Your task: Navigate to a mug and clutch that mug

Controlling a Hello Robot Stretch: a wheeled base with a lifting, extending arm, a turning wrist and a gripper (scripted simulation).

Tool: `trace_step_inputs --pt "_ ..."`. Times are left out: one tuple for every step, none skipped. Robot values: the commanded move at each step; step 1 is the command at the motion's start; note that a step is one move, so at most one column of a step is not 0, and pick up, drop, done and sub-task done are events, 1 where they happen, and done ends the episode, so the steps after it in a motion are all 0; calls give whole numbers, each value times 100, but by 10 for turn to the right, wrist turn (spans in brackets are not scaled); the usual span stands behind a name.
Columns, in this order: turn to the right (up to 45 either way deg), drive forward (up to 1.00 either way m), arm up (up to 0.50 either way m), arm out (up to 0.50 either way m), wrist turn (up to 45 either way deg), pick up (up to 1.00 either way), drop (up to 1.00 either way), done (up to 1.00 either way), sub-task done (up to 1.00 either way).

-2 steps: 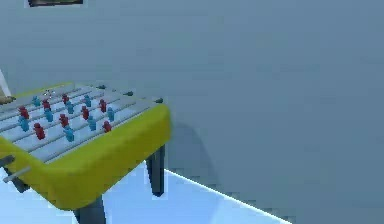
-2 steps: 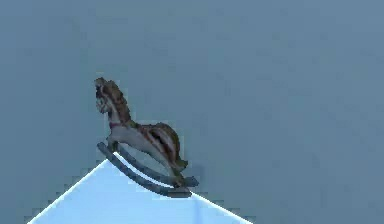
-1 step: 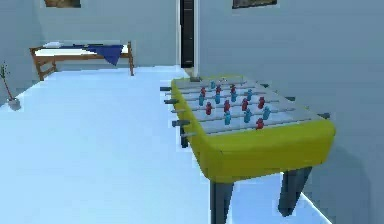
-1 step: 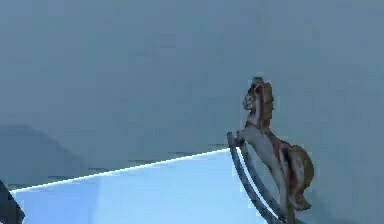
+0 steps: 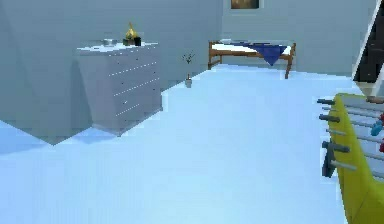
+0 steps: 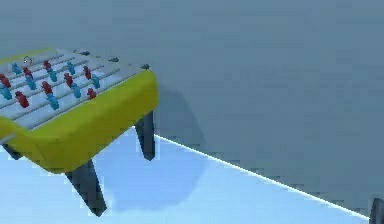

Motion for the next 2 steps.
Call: trace_step_inputs --pt "0 85 0 0 0 0 0 0 0" --pt "270 0 0 0 0 0 0 0 0"
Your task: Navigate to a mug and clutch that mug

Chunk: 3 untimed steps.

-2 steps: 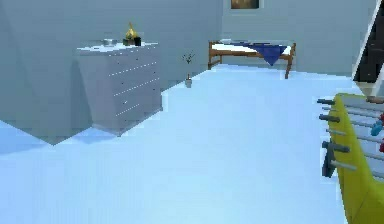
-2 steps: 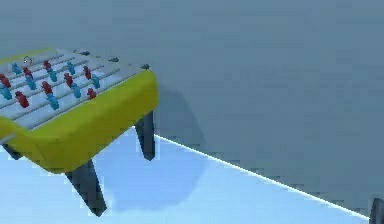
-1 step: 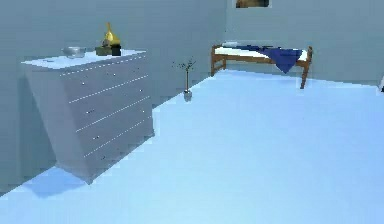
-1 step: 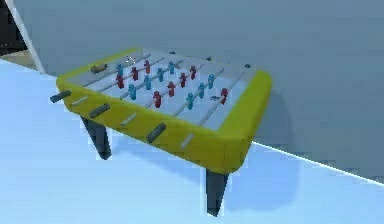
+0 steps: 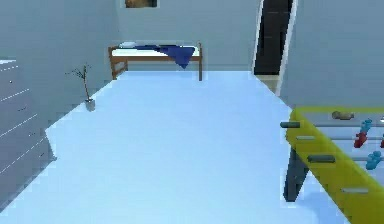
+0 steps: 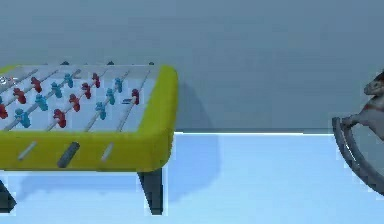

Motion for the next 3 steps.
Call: trace_step_inputs --pt "0 100 0 0 0 0 0 0 0" --pt "0 50 0 0 0 0 0 0 0" --pt "240 0 0 0 0 0 0 0 0"
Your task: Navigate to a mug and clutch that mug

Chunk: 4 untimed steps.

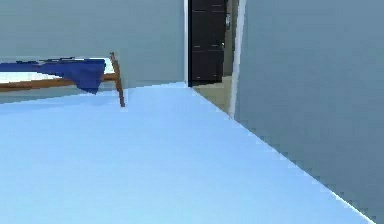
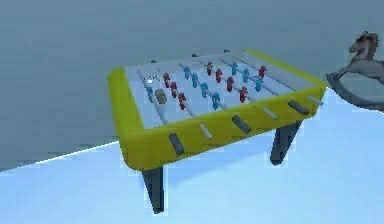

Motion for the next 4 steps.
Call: trace_step_inputs --pt "0 100 0 0 0 0 0 0 0" --pt "0 100 0 0 0 0 0 0 0" --pt "0 90 0 0 0 0 0 0 0" --pt "90 0 0 0 0 0 0 0 0"
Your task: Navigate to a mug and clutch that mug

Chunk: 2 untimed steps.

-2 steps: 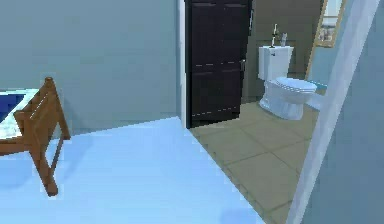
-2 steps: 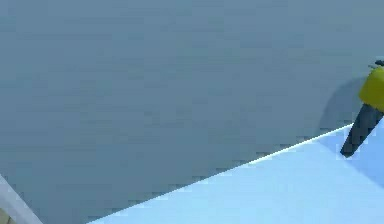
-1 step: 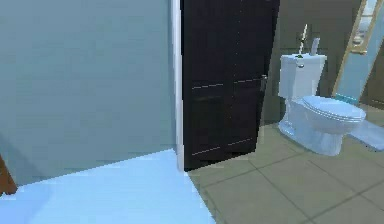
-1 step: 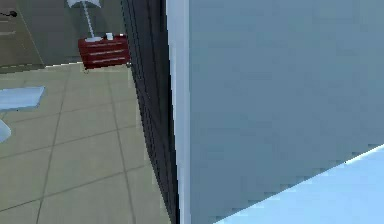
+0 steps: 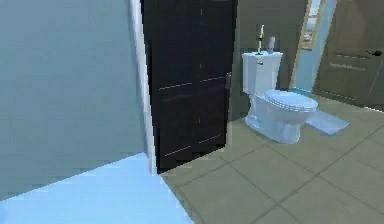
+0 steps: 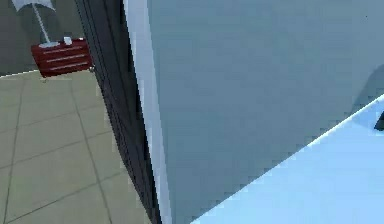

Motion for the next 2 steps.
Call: trace_step_inputs --pt "0 55 0 0 0 0 0 0 0" --pt "450 0 0 0 0 0 0 0 0"
